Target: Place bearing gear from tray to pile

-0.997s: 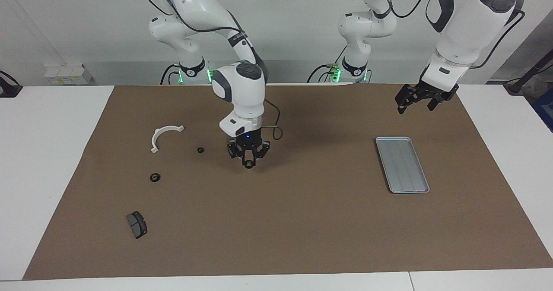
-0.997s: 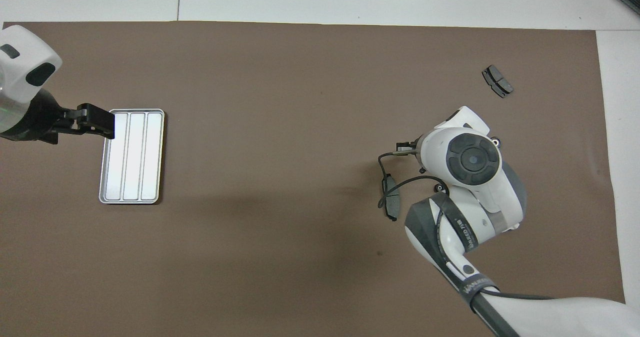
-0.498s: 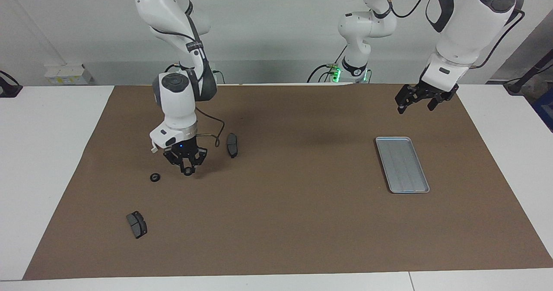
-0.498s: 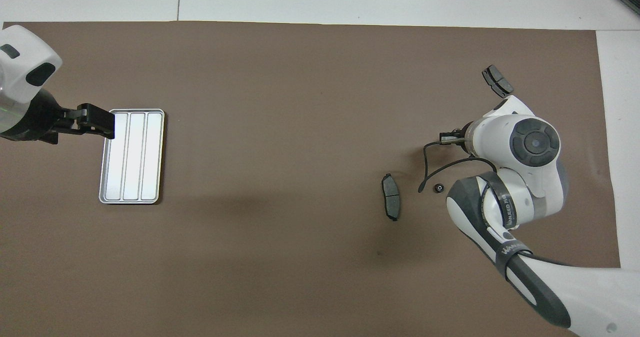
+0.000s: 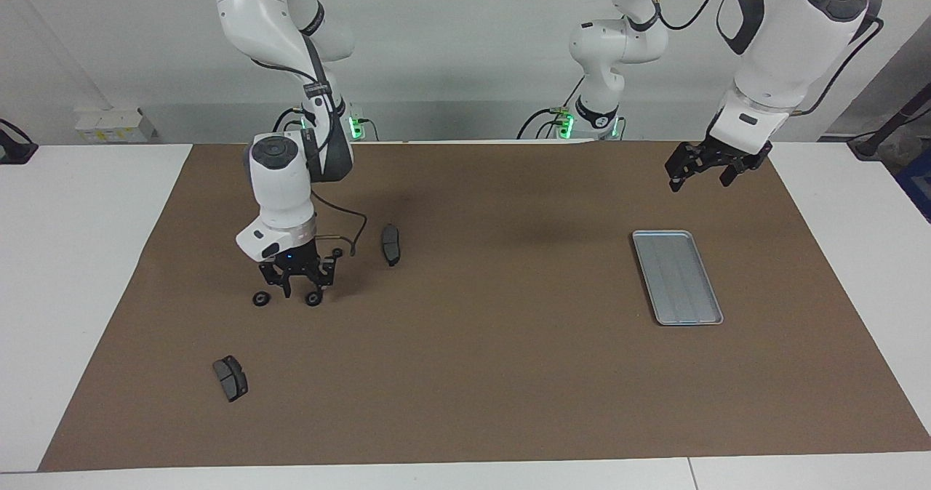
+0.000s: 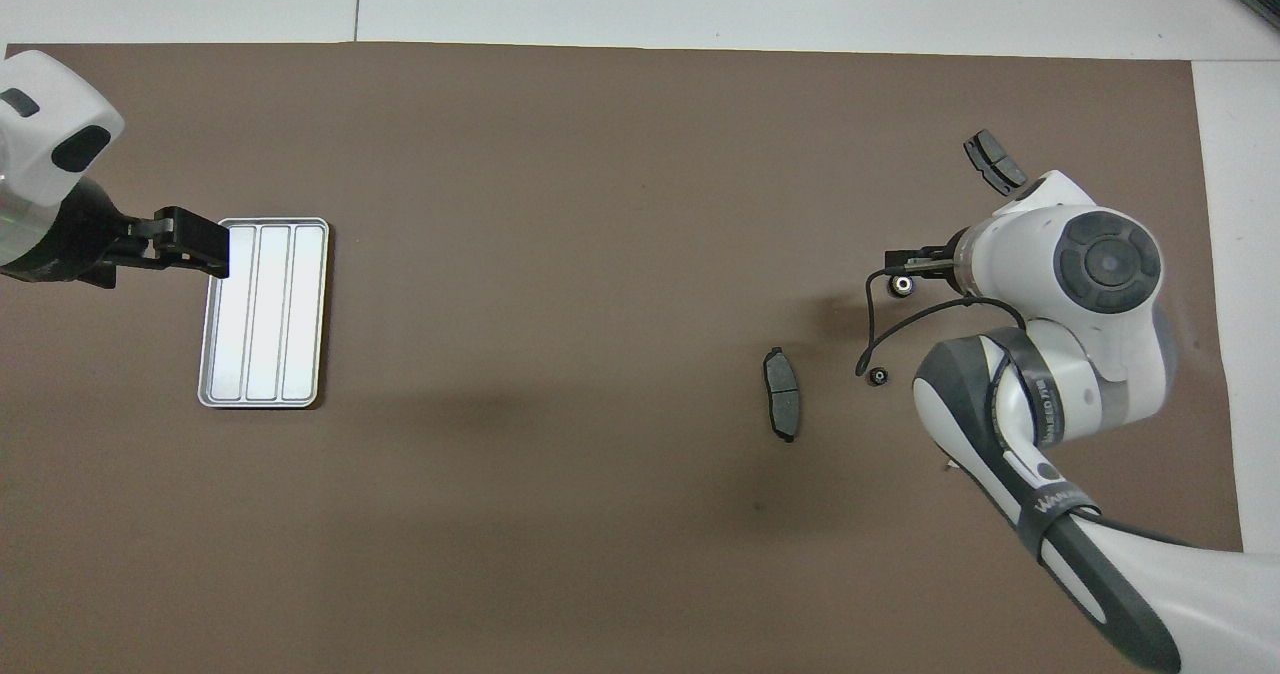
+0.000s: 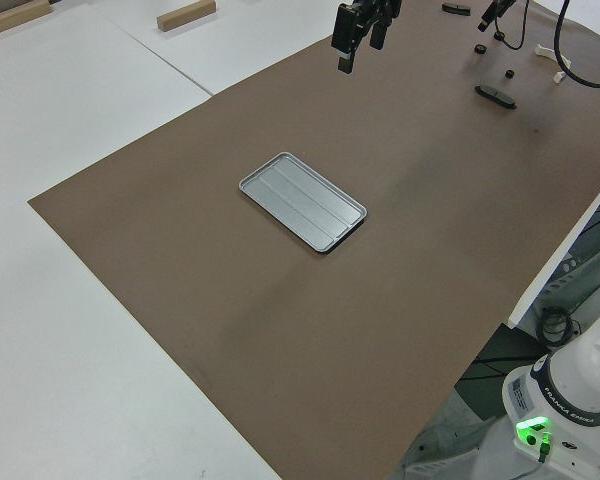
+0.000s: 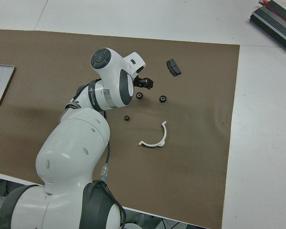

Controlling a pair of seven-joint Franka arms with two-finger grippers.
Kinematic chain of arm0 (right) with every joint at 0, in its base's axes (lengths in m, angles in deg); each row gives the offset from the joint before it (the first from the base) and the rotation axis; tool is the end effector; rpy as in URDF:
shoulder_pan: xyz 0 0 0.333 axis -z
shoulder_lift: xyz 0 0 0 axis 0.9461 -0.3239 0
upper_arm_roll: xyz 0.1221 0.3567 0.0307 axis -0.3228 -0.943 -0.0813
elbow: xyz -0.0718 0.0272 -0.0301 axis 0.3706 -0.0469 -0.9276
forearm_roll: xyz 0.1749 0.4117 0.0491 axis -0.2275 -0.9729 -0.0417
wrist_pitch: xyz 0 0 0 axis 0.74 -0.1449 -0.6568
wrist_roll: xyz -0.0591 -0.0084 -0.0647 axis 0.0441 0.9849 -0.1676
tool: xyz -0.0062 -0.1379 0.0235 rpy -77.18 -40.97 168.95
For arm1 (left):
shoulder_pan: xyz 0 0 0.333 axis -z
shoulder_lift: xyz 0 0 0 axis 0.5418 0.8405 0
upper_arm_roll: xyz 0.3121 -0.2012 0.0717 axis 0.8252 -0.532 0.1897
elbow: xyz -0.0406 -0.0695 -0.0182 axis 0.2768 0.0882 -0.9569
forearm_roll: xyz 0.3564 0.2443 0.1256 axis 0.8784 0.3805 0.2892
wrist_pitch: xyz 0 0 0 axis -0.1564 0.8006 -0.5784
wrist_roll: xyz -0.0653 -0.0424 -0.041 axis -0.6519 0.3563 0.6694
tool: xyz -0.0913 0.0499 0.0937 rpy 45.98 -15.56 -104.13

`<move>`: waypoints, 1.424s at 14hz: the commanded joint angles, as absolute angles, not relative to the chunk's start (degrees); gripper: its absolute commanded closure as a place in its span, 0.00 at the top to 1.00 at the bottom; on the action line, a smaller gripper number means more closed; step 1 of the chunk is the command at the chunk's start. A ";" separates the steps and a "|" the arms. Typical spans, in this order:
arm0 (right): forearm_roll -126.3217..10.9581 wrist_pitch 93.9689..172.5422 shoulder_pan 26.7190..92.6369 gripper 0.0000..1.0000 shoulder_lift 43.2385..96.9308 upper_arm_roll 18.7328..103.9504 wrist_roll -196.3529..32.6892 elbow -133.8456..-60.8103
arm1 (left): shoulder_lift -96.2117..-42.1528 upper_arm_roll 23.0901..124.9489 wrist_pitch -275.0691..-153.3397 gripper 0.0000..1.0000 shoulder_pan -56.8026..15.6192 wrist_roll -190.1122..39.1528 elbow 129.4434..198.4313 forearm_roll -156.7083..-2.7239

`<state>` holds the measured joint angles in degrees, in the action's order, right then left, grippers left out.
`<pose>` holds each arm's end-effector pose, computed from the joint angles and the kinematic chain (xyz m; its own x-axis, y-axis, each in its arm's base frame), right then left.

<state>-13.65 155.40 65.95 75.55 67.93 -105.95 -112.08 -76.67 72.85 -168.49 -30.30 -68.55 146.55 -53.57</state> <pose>0.6565 0.0604 0.3648 0.9746 -0.0019 0.2240 -0.0305 -0.9918 0.1243 0.6255 -0.0704 0.6149 0.9992 0.0309 -0.0260 0.0304 -0.9994 -0.0170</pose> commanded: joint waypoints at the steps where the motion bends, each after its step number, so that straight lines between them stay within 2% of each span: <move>1: -15.49 145.42 67.15 1.00 82.86 67.05 -104.33 -109.87 | -78.36 72.48 -169.25 1.00 -30.96 -68.30 148.61 -53.26; 5: -24.19 130.21 68.38 1.00 87.62 67.31 -103.72 -100.83 | -78.36 72.48 -169.25 1.00 -30.96 -68.30 148.61 -53.26; 9: -24.90 115.70 69.52 1.00 87.71 67.40 -103.46 -89.57 | -78.36 72.48 -169.25 1.00 -30.96 -68.30 148.61 -53.26; 13: -24.72 110.68 71.28 1.00 89.03 67.40 -99.51 -87.71 | -78.36 72.48 -169.25 1.00 -30.96 -68.30 148.61 -53.26; 17: -25.07 108.83 71.37 1.00 86.23 67.22 -94.40 -83.86 | -78.36 72.48 -169.25 1.00 -30.96 -68.30 148.61 -53.26; 20: -25.07 107.94 70.58 1.00 85.69 67.22 -95.27 -83.75 | -78.36 72.48 -169.25 1.00 -30.96 -68.30 148.61 -53.26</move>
